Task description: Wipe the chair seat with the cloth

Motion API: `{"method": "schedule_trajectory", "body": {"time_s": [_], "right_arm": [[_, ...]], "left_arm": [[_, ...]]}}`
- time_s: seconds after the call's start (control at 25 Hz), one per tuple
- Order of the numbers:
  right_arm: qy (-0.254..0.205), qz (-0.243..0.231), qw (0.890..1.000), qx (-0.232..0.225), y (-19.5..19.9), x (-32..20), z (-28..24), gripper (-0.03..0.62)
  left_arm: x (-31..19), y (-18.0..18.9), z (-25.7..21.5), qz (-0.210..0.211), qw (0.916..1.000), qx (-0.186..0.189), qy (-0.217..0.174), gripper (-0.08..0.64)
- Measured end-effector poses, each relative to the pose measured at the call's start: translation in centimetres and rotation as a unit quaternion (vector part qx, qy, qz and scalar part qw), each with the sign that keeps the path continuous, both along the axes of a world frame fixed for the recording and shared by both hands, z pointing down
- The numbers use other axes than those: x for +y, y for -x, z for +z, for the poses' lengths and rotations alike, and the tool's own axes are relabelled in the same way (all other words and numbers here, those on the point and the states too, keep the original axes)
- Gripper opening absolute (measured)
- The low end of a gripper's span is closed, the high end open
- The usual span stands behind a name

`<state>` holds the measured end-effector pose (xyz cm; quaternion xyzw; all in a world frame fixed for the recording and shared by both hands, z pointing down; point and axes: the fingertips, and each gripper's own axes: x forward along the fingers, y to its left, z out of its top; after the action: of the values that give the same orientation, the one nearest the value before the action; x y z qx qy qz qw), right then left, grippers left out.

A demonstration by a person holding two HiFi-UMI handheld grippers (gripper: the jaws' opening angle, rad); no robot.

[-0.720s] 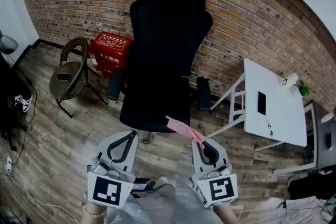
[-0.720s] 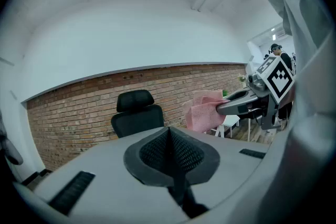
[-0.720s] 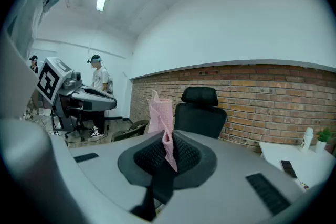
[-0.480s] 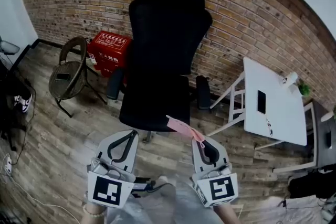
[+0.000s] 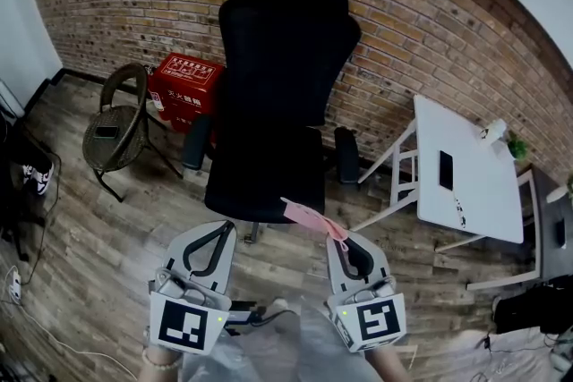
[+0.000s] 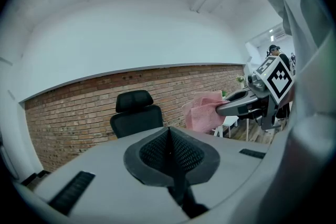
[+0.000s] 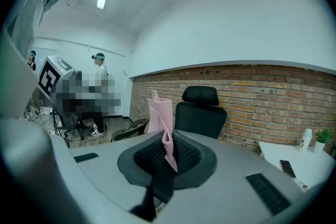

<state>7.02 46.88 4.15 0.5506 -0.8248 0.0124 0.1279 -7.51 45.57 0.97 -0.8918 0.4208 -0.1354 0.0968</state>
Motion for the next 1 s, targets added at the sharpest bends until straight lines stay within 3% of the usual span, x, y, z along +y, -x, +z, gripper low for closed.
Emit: {"method": "schedule_trajectory", "body": {"time_s": [0.68,1.0], "right_arm": [[-0.005,0.050,0.999,-0.003,3.3,2.1,0.2,0.054],[-0.006,0.045,0.999,-0.002,2.7,-1.6,0.6,0.054]], "left_arm": [[1.6,4.2,0.5,0.025,0.9997,-0.003,-0.002,0.018],[-1.5,3.9,0.6,0.020,0.9998,-0.010,-0.005,0.018]]}}
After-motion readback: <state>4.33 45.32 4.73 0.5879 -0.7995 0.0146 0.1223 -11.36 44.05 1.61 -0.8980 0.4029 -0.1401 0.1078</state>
